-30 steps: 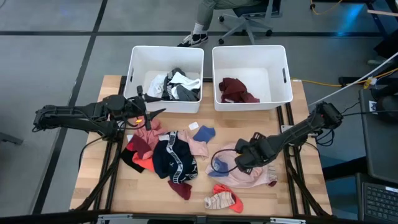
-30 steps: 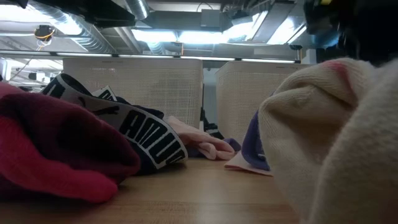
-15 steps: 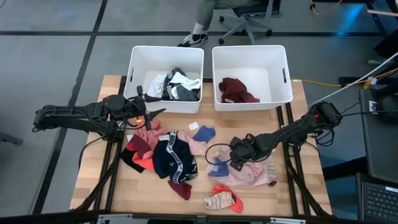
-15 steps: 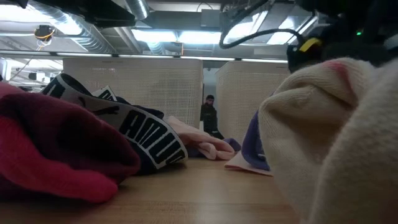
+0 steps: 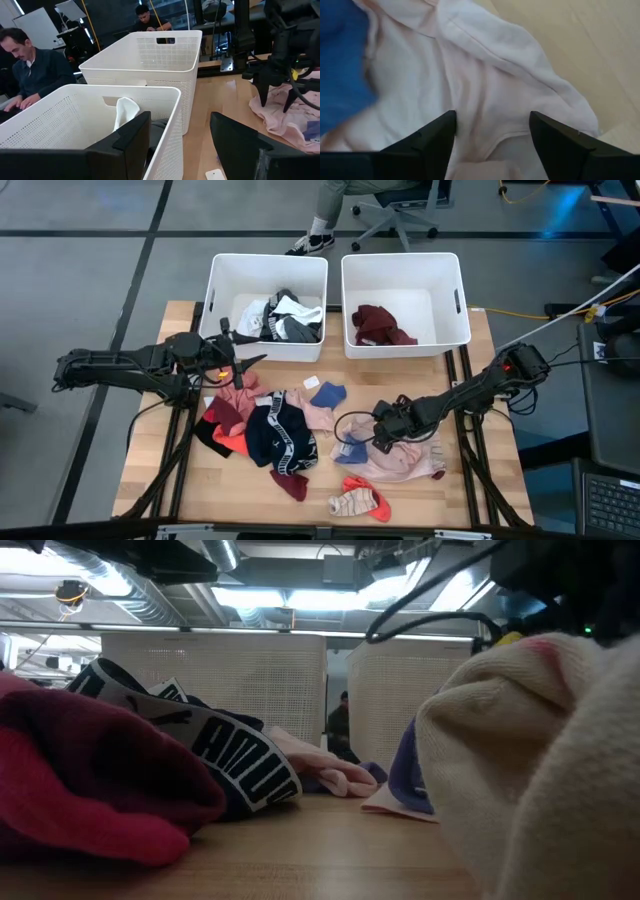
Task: Sort clothes
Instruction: Put the peach underwear into the right white laundry bin
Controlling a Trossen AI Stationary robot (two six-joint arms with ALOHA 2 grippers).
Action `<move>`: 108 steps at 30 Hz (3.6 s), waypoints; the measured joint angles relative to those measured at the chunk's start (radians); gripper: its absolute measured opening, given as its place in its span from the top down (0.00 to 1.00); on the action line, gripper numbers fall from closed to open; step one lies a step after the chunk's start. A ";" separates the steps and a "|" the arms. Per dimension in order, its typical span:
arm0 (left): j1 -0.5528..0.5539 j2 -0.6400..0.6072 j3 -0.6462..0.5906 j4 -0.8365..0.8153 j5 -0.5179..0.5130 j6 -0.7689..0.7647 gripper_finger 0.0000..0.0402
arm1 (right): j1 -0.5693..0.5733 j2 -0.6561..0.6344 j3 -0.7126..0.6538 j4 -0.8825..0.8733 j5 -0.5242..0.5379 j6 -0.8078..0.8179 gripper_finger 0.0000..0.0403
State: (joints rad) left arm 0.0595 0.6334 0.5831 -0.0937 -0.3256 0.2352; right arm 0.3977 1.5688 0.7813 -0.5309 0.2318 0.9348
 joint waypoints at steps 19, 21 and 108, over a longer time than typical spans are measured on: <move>0.000 0.000 0.000 0.000 0.000 0.000 0.52 | 0.000 -0.010 0.005 -0.023 0.052 -0.134 0.96; 0.000 0.000 0.000 0.000 0.000 0.000 0.52 | 0.000 -0.029 0.035 -0.060 0.076 -0.139 0.93; 0.000 0.000 0.000 0.000 0.000 0.006 0.52 | -0.838 -0.110 0.989 -0.558 0.638 -0.916 0.95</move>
State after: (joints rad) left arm 0.0594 0.6334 0.5831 -0.0940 -0.3256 0.2413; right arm -0.4407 1.4590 1.7704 -1.0885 0.8701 0.0193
